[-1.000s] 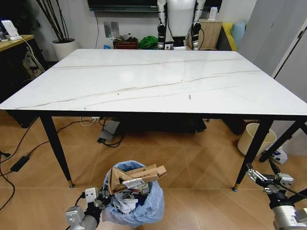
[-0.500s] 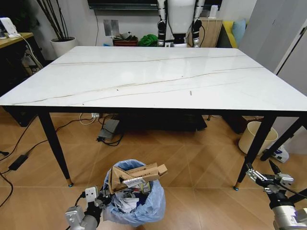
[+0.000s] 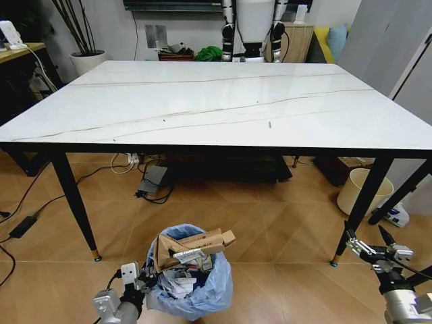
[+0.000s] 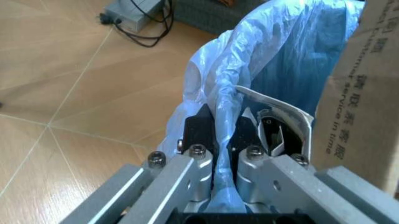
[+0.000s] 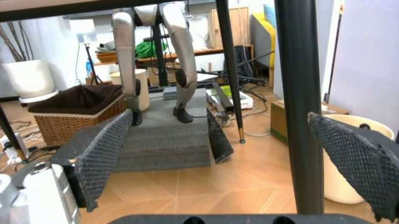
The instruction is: Pick up the trash bin and place the trash from the table into it.
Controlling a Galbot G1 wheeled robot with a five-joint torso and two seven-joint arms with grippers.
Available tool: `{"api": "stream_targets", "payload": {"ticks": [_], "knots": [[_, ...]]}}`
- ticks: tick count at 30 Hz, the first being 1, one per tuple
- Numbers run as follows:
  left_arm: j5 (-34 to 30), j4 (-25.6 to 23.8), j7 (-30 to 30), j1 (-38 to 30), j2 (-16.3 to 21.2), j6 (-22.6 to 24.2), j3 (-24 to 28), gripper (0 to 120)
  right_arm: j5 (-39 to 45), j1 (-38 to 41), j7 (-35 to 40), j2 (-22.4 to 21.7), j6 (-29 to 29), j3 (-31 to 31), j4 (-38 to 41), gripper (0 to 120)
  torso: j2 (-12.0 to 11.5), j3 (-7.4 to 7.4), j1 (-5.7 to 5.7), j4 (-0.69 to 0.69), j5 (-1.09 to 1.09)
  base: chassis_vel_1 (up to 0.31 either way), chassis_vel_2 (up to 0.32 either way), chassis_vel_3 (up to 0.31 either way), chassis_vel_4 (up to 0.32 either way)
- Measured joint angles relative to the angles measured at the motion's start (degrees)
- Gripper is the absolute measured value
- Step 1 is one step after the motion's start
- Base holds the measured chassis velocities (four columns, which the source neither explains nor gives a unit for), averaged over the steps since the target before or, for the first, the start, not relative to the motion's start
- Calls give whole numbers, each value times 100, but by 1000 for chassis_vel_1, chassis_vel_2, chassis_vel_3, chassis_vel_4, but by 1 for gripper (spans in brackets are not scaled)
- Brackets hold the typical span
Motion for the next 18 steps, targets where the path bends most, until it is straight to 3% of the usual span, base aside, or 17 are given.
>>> {"api": "stream_targets", "payload": {"ticks": [18], "knots": [[6, 62, 0, -56, 9, -7, 11, 0, 0, 0, 0, 0, 0, 0, 0, 100, -408, -289, -119, 0, 0, 0, 0, 0, 0]]}}
